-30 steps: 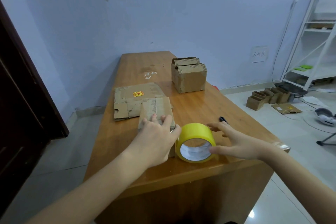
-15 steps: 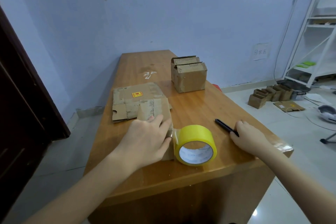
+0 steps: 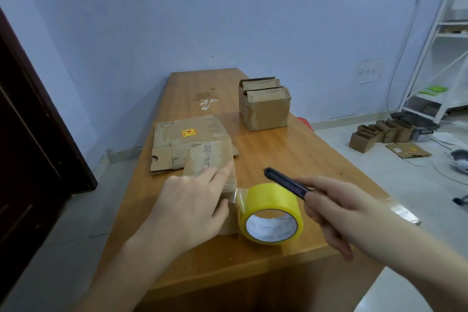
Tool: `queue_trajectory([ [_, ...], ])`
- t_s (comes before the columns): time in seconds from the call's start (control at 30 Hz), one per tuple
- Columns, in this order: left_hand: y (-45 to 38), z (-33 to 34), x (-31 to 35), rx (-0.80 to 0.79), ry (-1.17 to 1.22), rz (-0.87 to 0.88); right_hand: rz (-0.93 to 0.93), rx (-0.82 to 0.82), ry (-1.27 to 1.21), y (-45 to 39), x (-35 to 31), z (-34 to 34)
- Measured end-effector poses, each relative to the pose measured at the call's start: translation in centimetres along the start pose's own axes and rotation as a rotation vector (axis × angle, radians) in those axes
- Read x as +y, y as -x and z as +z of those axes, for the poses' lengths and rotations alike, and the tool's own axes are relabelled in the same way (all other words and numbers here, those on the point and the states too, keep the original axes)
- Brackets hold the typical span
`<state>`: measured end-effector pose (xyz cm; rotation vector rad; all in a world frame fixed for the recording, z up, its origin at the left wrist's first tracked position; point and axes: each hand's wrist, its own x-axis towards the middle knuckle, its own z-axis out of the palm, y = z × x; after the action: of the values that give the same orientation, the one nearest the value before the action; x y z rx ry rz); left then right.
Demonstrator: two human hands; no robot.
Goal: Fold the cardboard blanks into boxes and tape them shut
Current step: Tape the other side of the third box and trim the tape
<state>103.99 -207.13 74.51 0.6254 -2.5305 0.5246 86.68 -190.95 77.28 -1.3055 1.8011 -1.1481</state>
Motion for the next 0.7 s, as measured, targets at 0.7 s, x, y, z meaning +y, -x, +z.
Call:
queue_trajectory([
  [0.7, -1.0, -0.1, 0.2, -0.156, 0.129, -0.19, -0.027, 0.097, 0.368, -1.9, -0.5, 2.2],
])
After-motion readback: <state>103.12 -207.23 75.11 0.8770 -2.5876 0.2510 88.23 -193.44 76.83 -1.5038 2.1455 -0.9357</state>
